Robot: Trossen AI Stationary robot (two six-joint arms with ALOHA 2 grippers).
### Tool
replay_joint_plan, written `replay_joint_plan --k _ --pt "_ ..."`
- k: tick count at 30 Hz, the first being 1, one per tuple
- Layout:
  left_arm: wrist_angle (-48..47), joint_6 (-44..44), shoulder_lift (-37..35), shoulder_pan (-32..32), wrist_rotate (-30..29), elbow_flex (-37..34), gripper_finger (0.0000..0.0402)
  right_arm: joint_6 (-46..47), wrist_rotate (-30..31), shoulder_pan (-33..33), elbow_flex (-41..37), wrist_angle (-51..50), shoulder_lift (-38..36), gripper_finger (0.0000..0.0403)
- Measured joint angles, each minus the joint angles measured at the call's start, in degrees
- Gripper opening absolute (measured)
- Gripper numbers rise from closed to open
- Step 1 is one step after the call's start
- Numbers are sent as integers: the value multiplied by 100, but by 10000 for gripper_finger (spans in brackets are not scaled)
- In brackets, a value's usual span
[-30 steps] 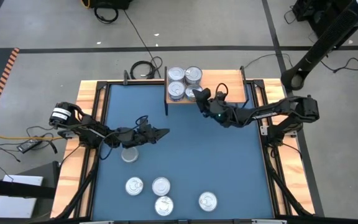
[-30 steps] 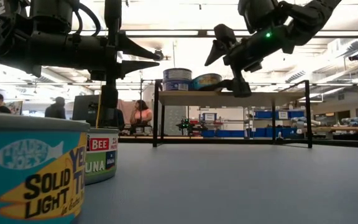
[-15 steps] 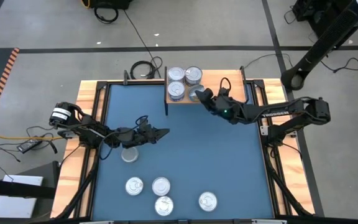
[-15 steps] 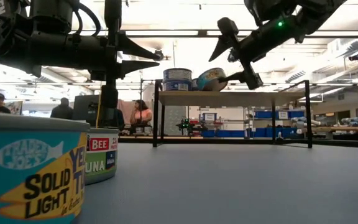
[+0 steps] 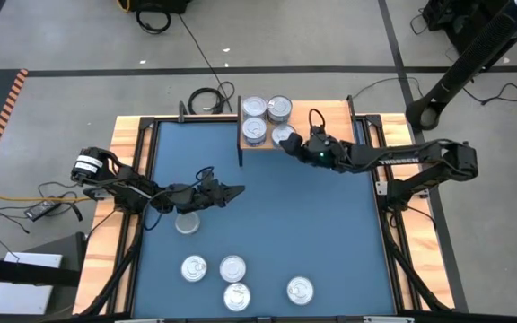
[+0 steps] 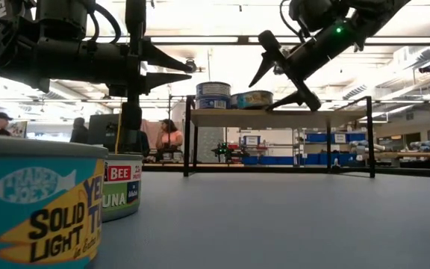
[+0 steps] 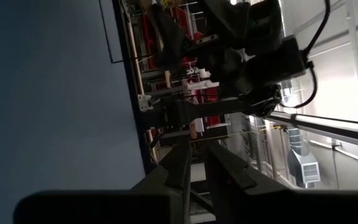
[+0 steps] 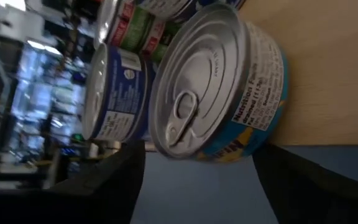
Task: Stack canned seafood by type on shelf
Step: Put the yellow blue tuna can on the shelf, then stack the yellow blue tuna can on top of the yellow blue tuna can on the shelf
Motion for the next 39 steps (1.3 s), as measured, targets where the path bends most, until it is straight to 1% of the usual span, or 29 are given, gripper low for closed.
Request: replay_joint_plan --k 4,8,10,12,14,16,18,19,20,23,25,28,30,33,34,36,39 --pt "0 13 1 0 0 0 49 -324 -267 -59 352 -620 0 299" --pt "-1 13 1 0 2 0 49 -699 -324 -67 751 -911 -8 294" --pt "0 13 1 0 4 0 49 -867 -361 -72 906 -1234 -9 291" --pt "4 13 1 0 117 0 49 -1119 -643 -77 1013 -1594 -11 289" --pt "85 115 1 7 491 0 49 -1476 -1151 -55 1057 -1996 -72 288" --pt "286 301 1 2 1023 0 49 -1804 -1912 101 1059 -2330 -169 288" --pt "397 300 1 0 1635 0 49 -2002 -2649 415 1059 -2720 -278 288" --pt "402 281 1 -23 1946 0 49 -2033 -2892 630 1059 -2893 -327 288" --pt "411 259 1 -58 2240 0 49 -2094 -3012 874 1059 -3029 -378 288" --pt "504 128 -1 -310 2940 0 49 -2137 -3042 1729 1059 -3293 -440 287" --pt "603 106 1 -560 3122 0 49 -2125 -3041 2302 1030 -3202 -376 288" --pt "650 -7 -65 -1000 3109 44 49 -2120 -2766 3052 884 -2688 -225 282" --pt "614 -113 -133 -1330 3010 132 49 -2116 -2523 3421 722 -2193 -94 273" --pt "339 -132 -320 -1873 2611 300 47 -1825 -2097 3782 486 -1663 109 257" --pt "98 -110 -402 -2050 2487 392 44 -1746 -1983 3864 418 -1515 177 253" --pt "-738 -48 -621 -2399 2280 574 35 -1520 -1771 3993 274 -1258 334 247" --pt "-2713 58 -1013 -2872 1964 1017 16 -1332 -1639 4103 142 -876 614 243"
